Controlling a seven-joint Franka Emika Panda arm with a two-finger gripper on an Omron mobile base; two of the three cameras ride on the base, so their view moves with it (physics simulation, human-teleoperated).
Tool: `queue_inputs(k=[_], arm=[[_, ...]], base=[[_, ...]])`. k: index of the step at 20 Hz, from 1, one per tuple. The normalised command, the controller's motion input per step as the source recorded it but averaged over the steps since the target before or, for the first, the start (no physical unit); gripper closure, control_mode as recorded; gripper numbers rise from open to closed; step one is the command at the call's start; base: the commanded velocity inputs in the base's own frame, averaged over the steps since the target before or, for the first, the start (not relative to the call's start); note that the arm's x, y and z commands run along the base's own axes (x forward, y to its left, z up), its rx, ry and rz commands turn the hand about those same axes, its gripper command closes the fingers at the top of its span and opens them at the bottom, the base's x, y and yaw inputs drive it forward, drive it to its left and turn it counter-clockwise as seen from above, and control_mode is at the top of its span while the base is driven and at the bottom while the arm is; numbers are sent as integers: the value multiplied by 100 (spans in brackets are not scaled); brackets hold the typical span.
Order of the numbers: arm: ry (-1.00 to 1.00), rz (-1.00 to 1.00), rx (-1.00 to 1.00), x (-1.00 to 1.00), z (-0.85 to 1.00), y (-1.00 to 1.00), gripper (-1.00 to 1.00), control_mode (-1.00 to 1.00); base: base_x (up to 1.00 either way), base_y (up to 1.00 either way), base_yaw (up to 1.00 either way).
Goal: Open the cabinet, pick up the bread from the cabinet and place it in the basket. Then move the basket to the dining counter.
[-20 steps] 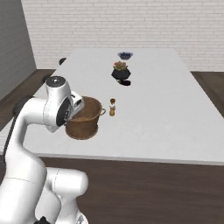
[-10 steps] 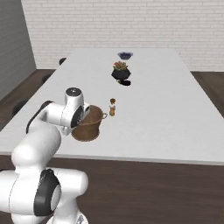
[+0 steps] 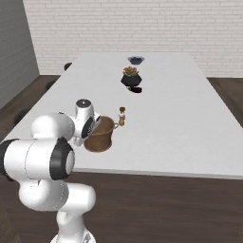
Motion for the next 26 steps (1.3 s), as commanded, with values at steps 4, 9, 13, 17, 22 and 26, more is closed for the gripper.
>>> queue_inputs(k=[4, 9, 13, 17, 22, 26], arm=[[1, 0, 0, 2, -1, 0, -100, -100], [0, 0, 0, 0, 52, 0, -100, -100], [0, 0, 0, -13, 98, 0, -100, -100], [1, 0, -2, -44, 100, 21, -100, -100], [-1, 0, -8, -75, 88, 69, -100, -100], [-8, 0, -12, -100, 50, 95, -100, -100]], base=[[0, 0, 0], [0, 0, 0], [0, 0, 0], [0, 0, 0], [0, 0, 0], [0, 0, 0]])
